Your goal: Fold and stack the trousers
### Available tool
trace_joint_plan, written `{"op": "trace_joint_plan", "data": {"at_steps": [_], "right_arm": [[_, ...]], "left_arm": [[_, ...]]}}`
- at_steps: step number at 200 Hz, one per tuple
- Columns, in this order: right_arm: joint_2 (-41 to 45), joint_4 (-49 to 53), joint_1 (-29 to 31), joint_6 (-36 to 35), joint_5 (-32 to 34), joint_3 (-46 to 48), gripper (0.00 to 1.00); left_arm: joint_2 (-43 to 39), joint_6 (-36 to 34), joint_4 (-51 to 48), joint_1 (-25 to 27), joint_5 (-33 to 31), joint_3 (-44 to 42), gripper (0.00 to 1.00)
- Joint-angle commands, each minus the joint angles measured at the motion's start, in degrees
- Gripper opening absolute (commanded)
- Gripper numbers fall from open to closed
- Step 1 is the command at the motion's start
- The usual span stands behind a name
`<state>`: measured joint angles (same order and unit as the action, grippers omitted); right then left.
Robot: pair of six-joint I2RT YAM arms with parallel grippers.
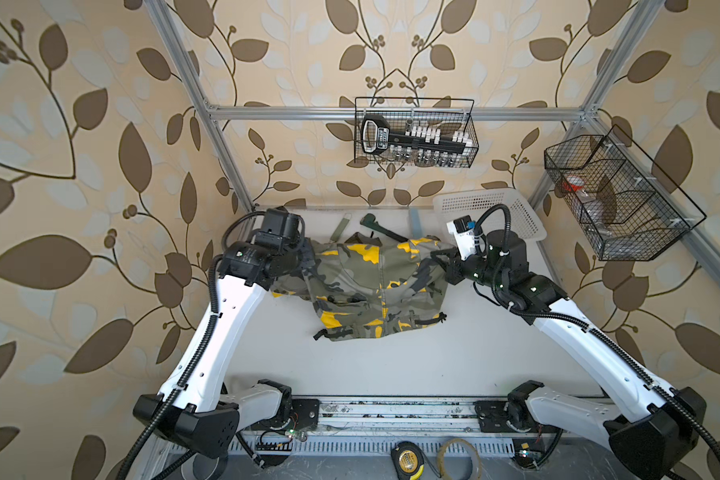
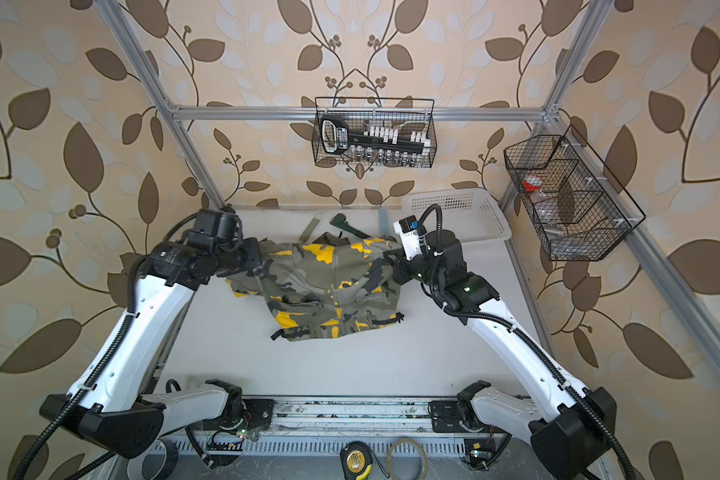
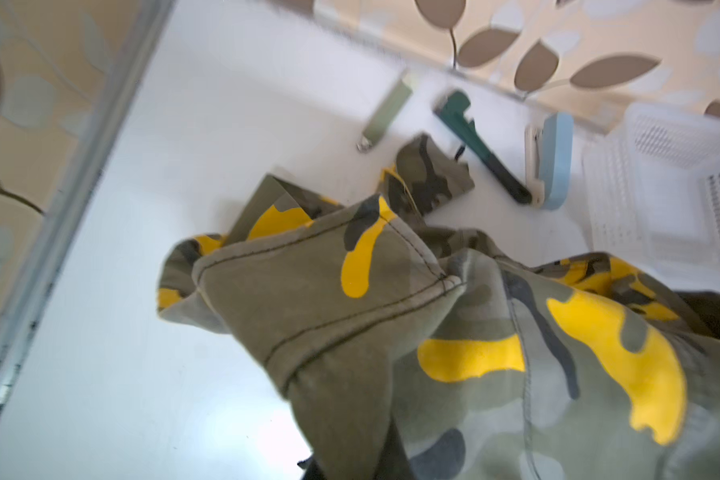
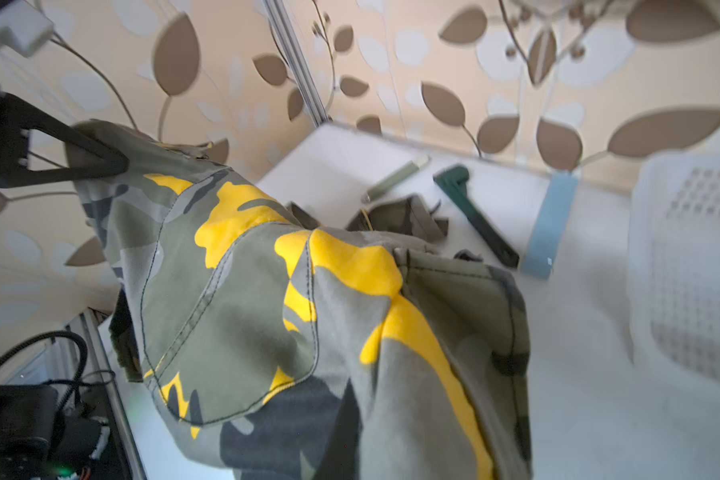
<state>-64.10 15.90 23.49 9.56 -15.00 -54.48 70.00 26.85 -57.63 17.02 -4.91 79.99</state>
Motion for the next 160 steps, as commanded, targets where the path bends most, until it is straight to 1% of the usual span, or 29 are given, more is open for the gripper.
{"op": "trace_joint_plan", "data": {"at_steps": [1, 26, 37, 54, 68, 74, 120, 128, 133, 150, 160], "right_arm": [[1.78, 0.71, -1.97, -1.20, -1.13, 4.95, 0.03], [0.95, 0.30, -3.80, -3.19, 0.68, 10.05, 0.03], [0.17, 0.41, -4.60, -4.22, 1.84, 11.32, 0.03], [-1.36, 0.08, -5.10, -5.59, 3.86, 12.28, 0.03], [-2.38, -1.08, -5.75, -5.39, 3.62, 12.62, 0.03], [-2.88, -1.46, -5.83, -5.20, 3.44, 12.49, 0.04], [-9.09, -5.93, -5.27, -4.80, 2.51, 10.98, 0.07], [-10.59, -5.53, -4.50, -6.14, 4.51, 9.85, 0.11], [-11.41, -4.32, -3.74, -7.54, 6.64, 8.62, 0.16], [-12.30, -0.02, -0.54, -13.06, 14.28, 4.39, 0.42], [-11.36, 2.01, 1.31, -14.93, 17.79, 2.29, 0.52]], "left_arm": [[0.65, 4.50, 6.97, 1.88, 2.07, -4.44, 0.00], [5.23, 4.13, 10.29, 3.20, 2.85, -7.51, 0.00], [7.38, 3.25, 10.73, 3.29, 2.92, -7.30, 0.00], [10.51, 1.49, 10.37, 3.29, 1.00, -6.23, 0.00], [12.00, 0.52, 9.93, 3.29, -0.89, -5.24, 0.00], [14.27, 0.08, 9.82, 3.33, -1.13, -4.85, 0.00], [19.54, -0.98, 8.34, 3.29, -0.65, -2.93, 0.00], [20.24, -0.71, 8.02, 3.29, -0.01, -2.12, 0.00], [20.67, -0.68, 7.76, 3.29, 0.64, -1.25, 0.00], [22.16, -0.07, 6.56, 3.29, 2.62, 1.90, 0.00], [23.23, 0.05, 5.57, 3.29, 3.93, 3.61, 0.00]]}}
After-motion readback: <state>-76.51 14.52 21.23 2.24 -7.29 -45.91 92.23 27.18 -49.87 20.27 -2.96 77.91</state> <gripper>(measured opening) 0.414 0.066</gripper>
